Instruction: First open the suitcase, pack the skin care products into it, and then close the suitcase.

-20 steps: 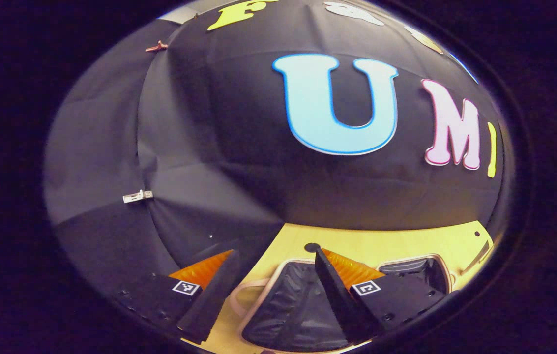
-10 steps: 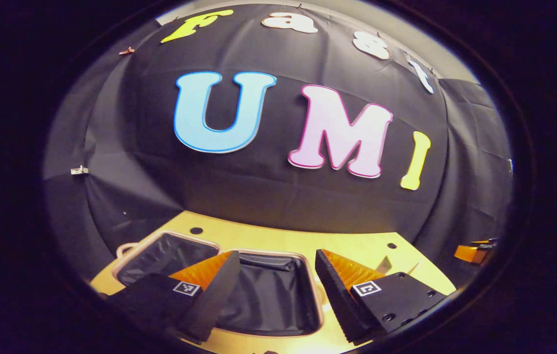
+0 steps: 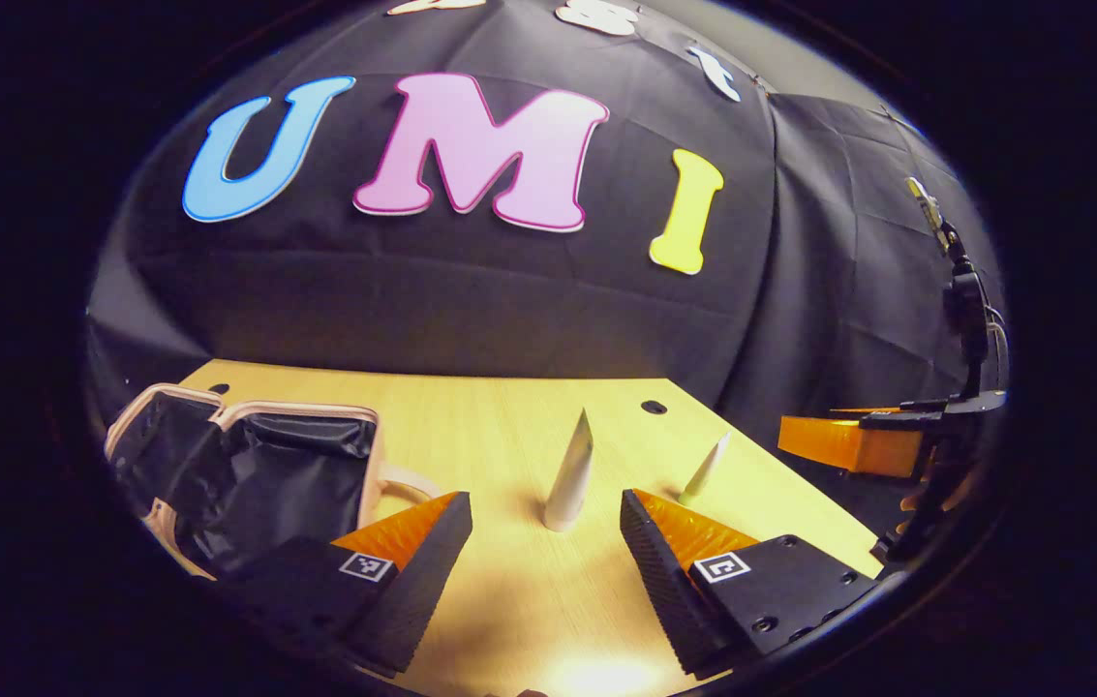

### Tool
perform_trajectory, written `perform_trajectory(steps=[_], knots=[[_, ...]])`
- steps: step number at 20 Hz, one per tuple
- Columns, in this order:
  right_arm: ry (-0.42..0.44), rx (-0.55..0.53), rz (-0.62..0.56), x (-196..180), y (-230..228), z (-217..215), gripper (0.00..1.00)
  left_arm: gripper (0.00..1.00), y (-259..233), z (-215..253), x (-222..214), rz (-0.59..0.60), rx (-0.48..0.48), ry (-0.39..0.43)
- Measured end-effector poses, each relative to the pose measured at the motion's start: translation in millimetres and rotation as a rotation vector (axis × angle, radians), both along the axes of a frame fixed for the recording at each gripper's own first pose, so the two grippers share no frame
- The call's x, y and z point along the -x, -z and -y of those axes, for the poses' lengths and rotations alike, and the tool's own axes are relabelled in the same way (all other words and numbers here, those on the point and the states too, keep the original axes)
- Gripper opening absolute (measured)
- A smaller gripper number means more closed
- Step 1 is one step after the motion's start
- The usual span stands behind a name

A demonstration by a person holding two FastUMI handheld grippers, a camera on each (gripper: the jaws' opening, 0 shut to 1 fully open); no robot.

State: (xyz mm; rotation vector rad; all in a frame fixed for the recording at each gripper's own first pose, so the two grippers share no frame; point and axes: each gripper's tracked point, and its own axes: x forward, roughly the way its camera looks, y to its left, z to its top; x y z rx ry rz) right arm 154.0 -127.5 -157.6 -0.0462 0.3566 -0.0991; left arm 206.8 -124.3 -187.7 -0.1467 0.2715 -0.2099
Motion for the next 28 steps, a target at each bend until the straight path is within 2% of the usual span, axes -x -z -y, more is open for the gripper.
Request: perform_trajectory(steps=[5,10,12,14,15,17,21,25,26,28], knots=[[-0.006,-0.032,-0.056,-26.9,42.9,16.5,0.97,0.97,33.0,42.4,-75.3,-0.024,-0.047,0.029],[0.004,-0.086,-0.122,-52.1,80.6,21.1,0.96,0.97,69.0,50.3,-116.0,-0.116,-0.051,-0.026],[-0.001,-0.111,-0.147,-60.8,94.0,19.5,0.97,0.87,81.1,47.7,-123.3,-0.152,-0.052,-0.071],[0.006,-0.123,-0.154,-68.6,103.9,20.4,0.97,0.72,92.5,42.2,-127.3,-0.177,-0.052,-0.098],[0.010,-0.132,-0.161,-73.6,108.9,19.8,0.98,0.48,96.3,43.2,-129.1,-0.185,-0.049,-0.104],[0.006,-0.158,-0.175,-83.1,119.5,14.9,0.98,0.52,95.0,42.2,-128.7,-0.182,-0.052,-0.096],[0.016,-0.120,-0.181,-99.2,137.8,18.3,0.98,0.45,96.0,42.3,-129.6,-0.171,-0.072,-0.088],[0.037,-0.090,-0.139,-113.8,138.6,21.5,0.98,0.45,96.7,42.6,-130.0,-0.170,-0.073,-0.086],[0.039,-0.084,-0.122,-117.9,135.8,20.8,0.96,0.45,96.5,42.6,-130.0,-0.170,-0.073,-0.086],[0.027,-0.064,-0.091,-120.9,129.0,17.0,0.59,0.45,96.5,42.3,-129.6,-0.171,-0.076,-0.085]])
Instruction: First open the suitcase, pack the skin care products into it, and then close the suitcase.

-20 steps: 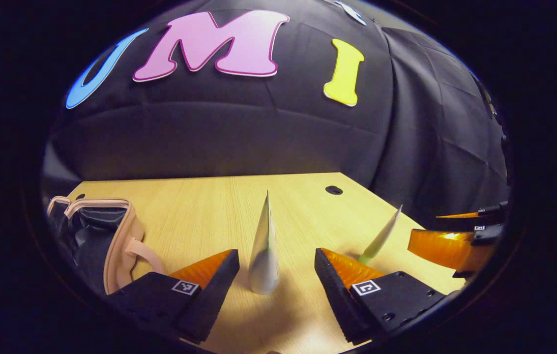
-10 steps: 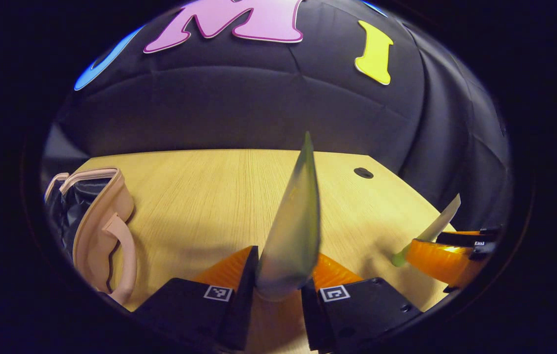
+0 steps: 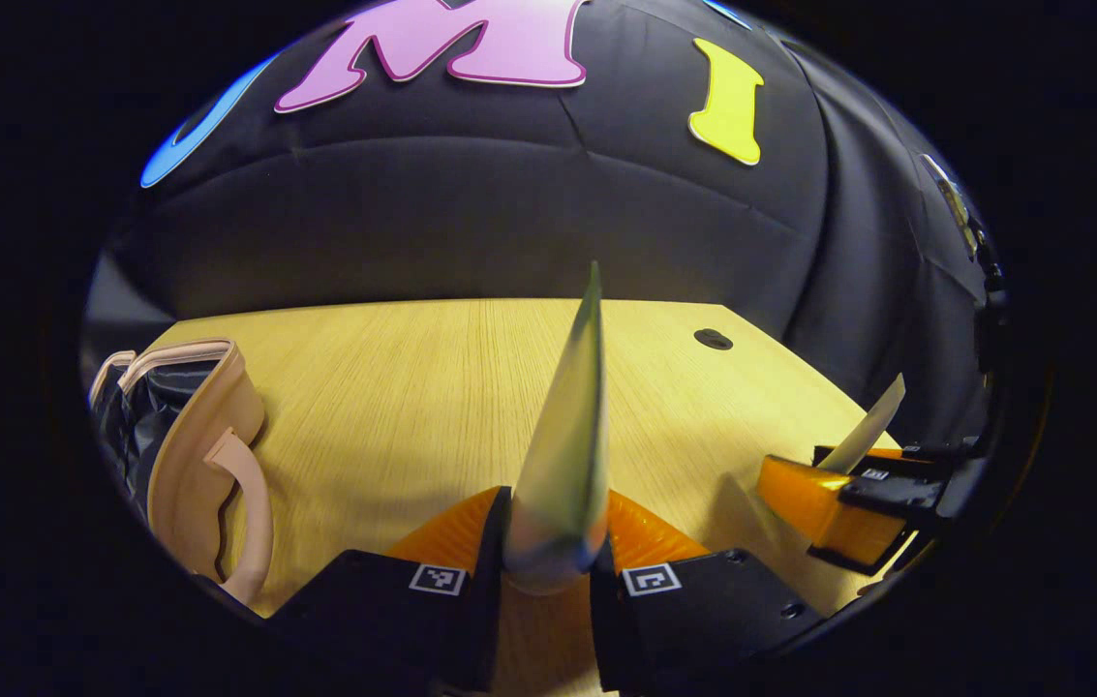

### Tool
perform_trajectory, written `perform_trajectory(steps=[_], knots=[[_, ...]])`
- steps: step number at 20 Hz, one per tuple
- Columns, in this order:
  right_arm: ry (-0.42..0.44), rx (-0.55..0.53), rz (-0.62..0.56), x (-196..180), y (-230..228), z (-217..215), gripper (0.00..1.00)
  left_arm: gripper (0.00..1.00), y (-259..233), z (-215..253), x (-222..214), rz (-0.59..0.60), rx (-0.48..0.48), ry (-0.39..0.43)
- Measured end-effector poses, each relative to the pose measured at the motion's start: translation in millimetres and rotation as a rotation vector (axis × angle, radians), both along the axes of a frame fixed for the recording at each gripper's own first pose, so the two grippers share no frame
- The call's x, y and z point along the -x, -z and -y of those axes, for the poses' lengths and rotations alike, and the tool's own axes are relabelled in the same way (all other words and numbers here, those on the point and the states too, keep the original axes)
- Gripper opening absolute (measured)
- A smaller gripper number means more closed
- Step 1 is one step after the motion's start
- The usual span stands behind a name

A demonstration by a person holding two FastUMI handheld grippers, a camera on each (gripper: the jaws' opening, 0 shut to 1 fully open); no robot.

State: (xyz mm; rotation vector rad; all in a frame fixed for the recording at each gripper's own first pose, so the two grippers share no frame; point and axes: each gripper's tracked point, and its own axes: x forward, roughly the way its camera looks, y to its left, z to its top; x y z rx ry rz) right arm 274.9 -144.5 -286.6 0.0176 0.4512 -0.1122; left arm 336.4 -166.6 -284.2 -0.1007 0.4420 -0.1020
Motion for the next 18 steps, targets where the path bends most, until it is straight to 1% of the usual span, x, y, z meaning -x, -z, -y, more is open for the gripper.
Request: perform_trajectory(steps=[1,2,3,4,5,6,7,8,9,10,12,14,15,16,17,18], knots=[[-0.008,0.028,0.020,-0.6,-4.2,-0.7,0.41,0.45,0.3,0.2,-0.3,0.000,-0.001,0.000],[-0.026,0.044,0.026,0.8,-4.4,-2.8,0.35,0.45,0.2,0.4,-0.4,0.000,-0.003,-0.001],[-0.041,0.043,0.020,1.9,-3.9,-5.1,0.41,0.45,0.4,0.0,-0.3,0.001,-0.006,-0.001],[-0.047,0.027,0.008,4.0,-2.2,-7.1,0.29,0.45,-0.2,-0.1,-0.2,0.003,-0.008,-0.002],[-0.044,0.020,-0.003,8.3,-2.6,-8.4,0.31,0.45,-0.5,0.2,-0.2,0.006,-0.006,-0.001],[-0.047,0.014,-0.003,10.9,-5.1,-9.0,0.29,0.45,-2.9,0.7,0.1,0.016,-0.002,0.004],[-0.047,0.017,0.003,14.0,-11.7,-8.5,0.28,0.41,-3.7,2.9,0.6,0.024,0.005,0.016],[-0.051,0.025,0.020,16.1,-20.4,-8.5,0.28,0.44,-3.4,4.6,4.1,0.021,0.009,0.025],[-0.055,0.039,0.044,18.1,-29.9,-7.9,0.22,0.43,-3.4,4.1,8.8,0.020,0.013,0.028],[-0.060,0.048,0.061,23.3,-39.2,-8.6,0.28,0.43,-5.4,3.4,14.5,0.017,0.020,0.030],[-0.070,0.050,0.074,40.6,-55.6,-13.3,0.28,0.43,-19.6,-3.1,26.3,0.035,0.029,0.028],[-0.085,0.040,0.075,57.9,-72.5,-24.5,0.28,0.43,-41.9,-20.5,44.3,0.056,0.023,0.020],[-0.098,0.038,0.074,67.6,-80.6,-32.0,0.28,0.46,-54.0,-31.4,55.6,0.065,0.024,0.013],[-0.113,0.043,0.079,76.5,-90.5,-39.1,0.28,0.43,-68.1,-46.6,69.6,0.073,0.024,0.002],[-0.133,0.047,0.083,85.9,-99.6,-47.5,0.28,0.46,-80.2,-65.9,86.2,0.077,0.015,-0.013],[-0.158,0.047,0.082,94.6,-107.8,-58.0,0.28,0.43,-89.3,-84.6,100.8,0.078,0.005,-0.030]])
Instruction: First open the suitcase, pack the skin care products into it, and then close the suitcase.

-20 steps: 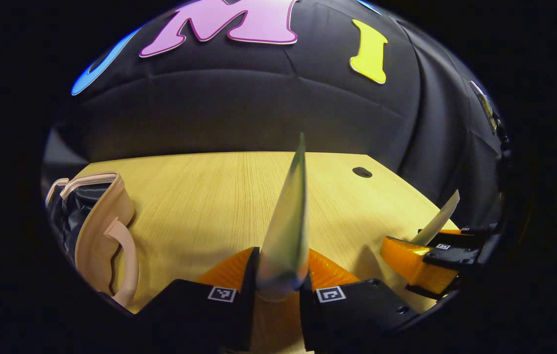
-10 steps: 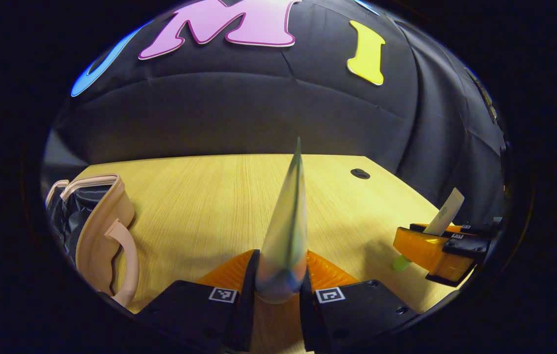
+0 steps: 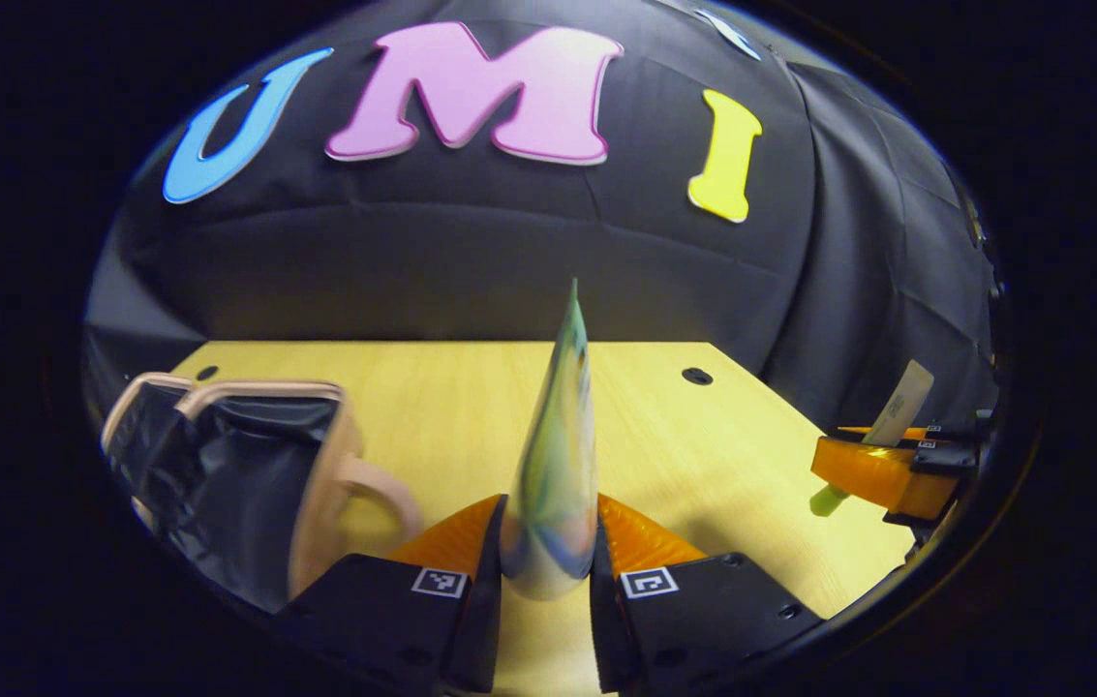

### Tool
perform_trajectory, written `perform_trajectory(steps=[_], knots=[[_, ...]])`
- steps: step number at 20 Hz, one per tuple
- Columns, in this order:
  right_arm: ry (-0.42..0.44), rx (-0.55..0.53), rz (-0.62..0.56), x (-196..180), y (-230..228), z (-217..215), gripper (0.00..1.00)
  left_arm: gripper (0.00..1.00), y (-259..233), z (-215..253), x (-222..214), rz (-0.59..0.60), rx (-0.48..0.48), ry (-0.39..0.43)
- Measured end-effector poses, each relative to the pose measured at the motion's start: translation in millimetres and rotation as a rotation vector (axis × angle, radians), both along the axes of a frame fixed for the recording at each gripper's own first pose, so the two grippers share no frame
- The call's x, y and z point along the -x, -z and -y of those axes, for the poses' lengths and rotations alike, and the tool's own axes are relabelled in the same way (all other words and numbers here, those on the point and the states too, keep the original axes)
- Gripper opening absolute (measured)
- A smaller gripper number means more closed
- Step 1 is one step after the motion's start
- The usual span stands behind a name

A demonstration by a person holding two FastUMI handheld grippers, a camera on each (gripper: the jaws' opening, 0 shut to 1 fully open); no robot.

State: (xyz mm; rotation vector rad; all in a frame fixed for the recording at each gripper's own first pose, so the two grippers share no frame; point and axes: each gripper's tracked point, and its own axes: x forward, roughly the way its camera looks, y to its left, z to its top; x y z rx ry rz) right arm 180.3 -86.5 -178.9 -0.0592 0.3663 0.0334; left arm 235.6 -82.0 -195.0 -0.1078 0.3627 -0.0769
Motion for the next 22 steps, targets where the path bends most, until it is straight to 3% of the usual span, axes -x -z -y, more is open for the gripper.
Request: perform_trajectory(steps=[6,10,14,18,20,22], knots=[[-0.149,-0.012,-0.007,47.5,-40.3,-80.8,0.28,0.43,-15.1,-151.0,67.4,-0.083,-0.049,-0.148],[-0.222,-0.065,-0.002,60.0,-55.7,-140.3,0.28,0.46,24.4,-216.2,66.2,-0.265,-0.077,-0.138],[-0.293,-0.091,0.003,71.6,-63.8,-183.4,0.28,0.43,61.2,-231.8,52.4,-0.450,-0.046,-0.067],[-0.316,-0.101,0.010,79.4,-66.4,-197.0,0.28,0.43,94.7,-230.1,44.9,-0.632,0.040,-0.026],[-0.313,-0.104,-0.007,81.7,-62.9,-195.7,0.28,0.46,111.1,-240.5,37.7,-0.682,0.017,-0.033],[-0.299,-0.113,-0.019,79.1,-61.8,-193.2,0.28,0.43,124.5,-246.4,40.1,-0.760,0.002,-0.019]])
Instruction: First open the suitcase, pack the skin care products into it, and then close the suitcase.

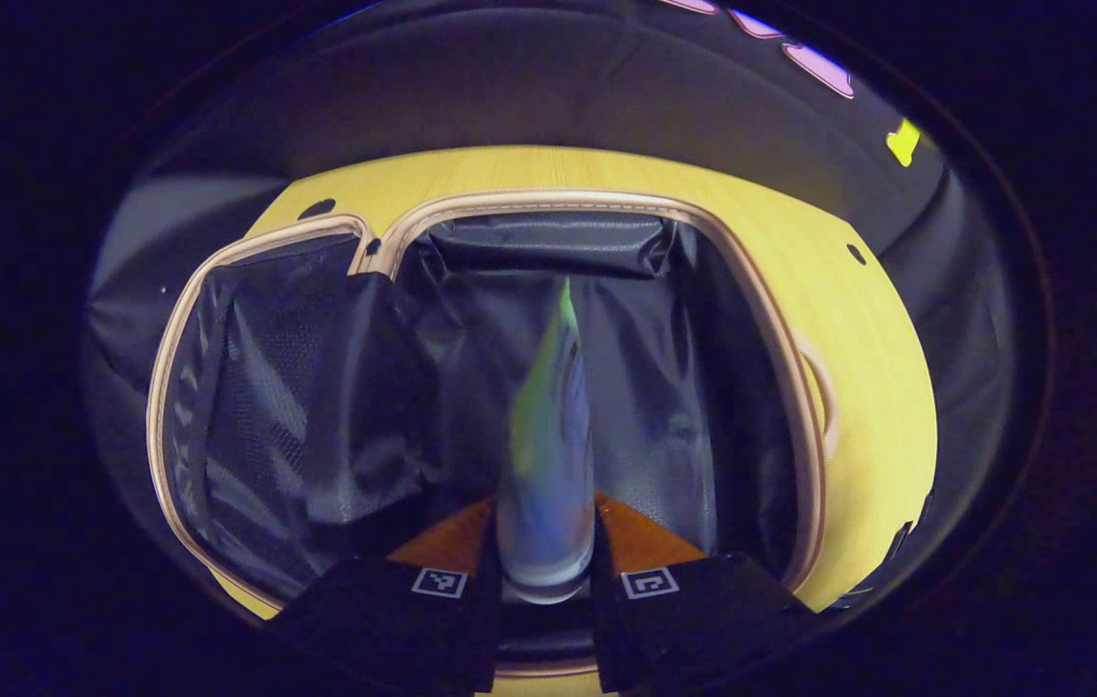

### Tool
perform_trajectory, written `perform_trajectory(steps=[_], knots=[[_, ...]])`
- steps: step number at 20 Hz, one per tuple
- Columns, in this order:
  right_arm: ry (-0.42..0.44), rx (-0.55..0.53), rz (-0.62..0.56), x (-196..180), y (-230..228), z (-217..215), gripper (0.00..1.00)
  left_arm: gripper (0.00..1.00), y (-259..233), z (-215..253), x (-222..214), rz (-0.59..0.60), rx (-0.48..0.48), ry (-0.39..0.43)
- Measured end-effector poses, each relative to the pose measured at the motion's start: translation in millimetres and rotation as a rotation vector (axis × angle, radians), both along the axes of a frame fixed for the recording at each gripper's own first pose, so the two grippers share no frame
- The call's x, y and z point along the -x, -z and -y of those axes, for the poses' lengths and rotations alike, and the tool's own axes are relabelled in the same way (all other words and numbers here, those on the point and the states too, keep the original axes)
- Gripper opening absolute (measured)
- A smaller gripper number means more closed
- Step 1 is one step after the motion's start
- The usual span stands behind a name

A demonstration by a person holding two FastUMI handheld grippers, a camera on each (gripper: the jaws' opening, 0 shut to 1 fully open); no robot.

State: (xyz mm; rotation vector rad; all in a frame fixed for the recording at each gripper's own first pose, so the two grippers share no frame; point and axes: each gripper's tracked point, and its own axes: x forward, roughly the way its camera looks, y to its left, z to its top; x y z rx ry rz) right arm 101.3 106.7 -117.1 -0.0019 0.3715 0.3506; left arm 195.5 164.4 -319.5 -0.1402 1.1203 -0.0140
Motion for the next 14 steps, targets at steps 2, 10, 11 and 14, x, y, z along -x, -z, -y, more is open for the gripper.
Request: perform_trajectory(steps=[2,10,11,14], knots=[[0.001,-0.016,-0.020,-4.2,0.6,-3.0,0.27,0.45,7.8,-9.9,-2.0,-0.033,-0.027,-0.005],[-0.035,0.021,-0.067,-25.9,3.8,-33.8,0.27,0.81,-55.1,-22.5,0.7,0.198,-0.044,-0.062],[-0.044,0.029,-0.079,-30.5,5.7,-43.1,0.27,0.92,-73.6,-29.8,9.1,0.267,-0.047,-0.087],[-0.083,0.033,-0.138,-46.4,21.4,-82.7,0.27,0.98,-121.0,-59.8,48.2,0.444,-0.054,-0.176]])
